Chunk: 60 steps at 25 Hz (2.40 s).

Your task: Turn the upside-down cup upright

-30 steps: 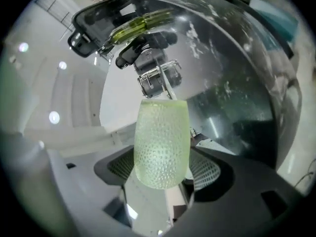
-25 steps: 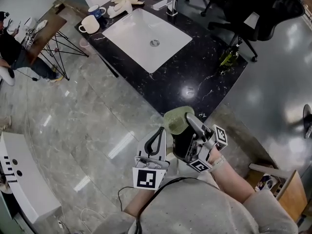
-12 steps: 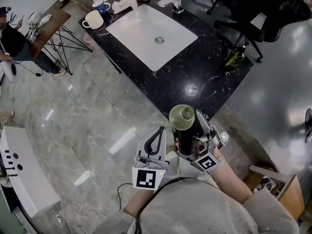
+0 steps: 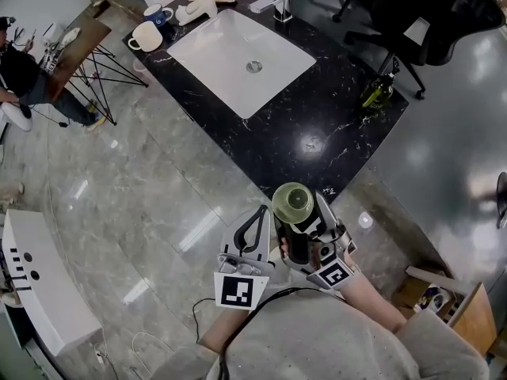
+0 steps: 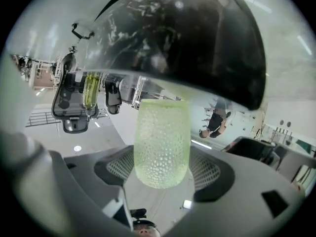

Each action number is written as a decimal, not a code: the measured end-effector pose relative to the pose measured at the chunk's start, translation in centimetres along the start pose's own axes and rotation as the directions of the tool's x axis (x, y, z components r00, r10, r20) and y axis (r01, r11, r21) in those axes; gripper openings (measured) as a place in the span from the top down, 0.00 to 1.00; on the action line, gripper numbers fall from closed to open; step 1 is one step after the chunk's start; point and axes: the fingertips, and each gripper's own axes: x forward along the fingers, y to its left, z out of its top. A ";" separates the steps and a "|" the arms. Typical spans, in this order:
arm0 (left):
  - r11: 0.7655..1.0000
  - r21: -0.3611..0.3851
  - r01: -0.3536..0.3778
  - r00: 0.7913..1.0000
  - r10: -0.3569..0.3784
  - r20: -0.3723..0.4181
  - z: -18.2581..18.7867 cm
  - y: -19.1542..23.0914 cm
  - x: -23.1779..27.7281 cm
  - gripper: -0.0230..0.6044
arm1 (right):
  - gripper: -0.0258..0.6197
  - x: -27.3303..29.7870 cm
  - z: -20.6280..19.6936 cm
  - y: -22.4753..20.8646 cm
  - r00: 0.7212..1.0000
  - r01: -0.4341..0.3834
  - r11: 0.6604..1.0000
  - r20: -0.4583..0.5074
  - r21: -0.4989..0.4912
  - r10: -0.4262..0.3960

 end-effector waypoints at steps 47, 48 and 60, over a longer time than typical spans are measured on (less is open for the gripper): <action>1.000 -0.012 0.005 0.997 -0.006 -0.074 -0.8 -0.8 2.1 0.95 | 0.35 -0.7 -1.6 2.9 0.964 -0.129 0.991 -0.235 -0.023 0.120; 1.000 -0.003 0.005 0.998 -0.005 -0.068 -0.7 -0.7 2.0 0.95 | 0.35 -0.8 -2.1 2.8 0.962 -0.122 0.992 -0.252 -0.040 0.108; 0.999 -0.028 0.046 0.999 -0.047 -0.021 0.1 -1.7 1.0 0.95 | 0.42 -2.8 -8.1 1.0 0.883 0.008 0.749 -0.347 -0.663 -0.316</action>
